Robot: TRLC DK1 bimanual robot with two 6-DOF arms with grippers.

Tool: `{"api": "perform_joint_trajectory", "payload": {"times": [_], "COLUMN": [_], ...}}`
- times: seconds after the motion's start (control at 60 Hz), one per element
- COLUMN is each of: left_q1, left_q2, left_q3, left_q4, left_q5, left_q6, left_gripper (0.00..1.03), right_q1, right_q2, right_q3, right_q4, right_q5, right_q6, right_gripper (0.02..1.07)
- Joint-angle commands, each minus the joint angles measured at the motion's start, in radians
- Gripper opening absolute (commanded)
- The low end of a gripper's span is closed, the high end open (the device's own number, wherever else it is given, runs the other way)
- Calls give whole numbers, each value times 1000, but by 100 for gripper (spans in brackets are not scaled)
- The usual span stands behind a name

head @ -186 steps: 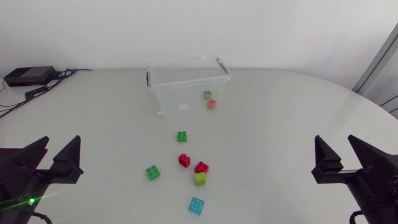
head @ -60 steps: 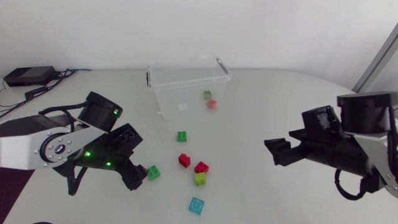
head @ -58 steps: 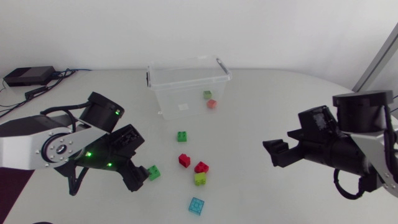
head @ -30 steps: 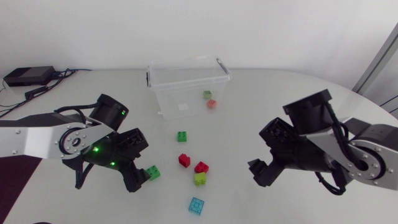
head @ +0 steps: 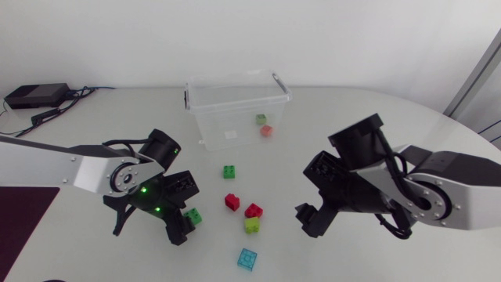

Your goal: Pick up the duplo bricks and place them in the container

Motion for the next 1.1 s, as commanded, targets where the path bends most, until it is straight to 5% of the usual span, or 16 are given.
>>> {"api": "perform_joint_trajectory", "payload": {"times": [0.0, 0.35, 1.083], "left_q1": [-6, 20, 212], "left_q2": [48, 53, -248], "left_q3": [29, 54, 105], "left_q4": [7, 25, -175], "left_q5": [17, 91, 190], "left_q6": [33, 54, 91], "left_gripper": [61, 31, 28], "right_q1": [33, 81, 130], "right_q2": [38, 222, 461], "right_q3": [23, 78, 262], "right_q4": [17, 69, 38], "right_q5": [-4, -21, -33], "right_q6": [-20, -9, 40], "right_gripper": [102, 102, 102]}}
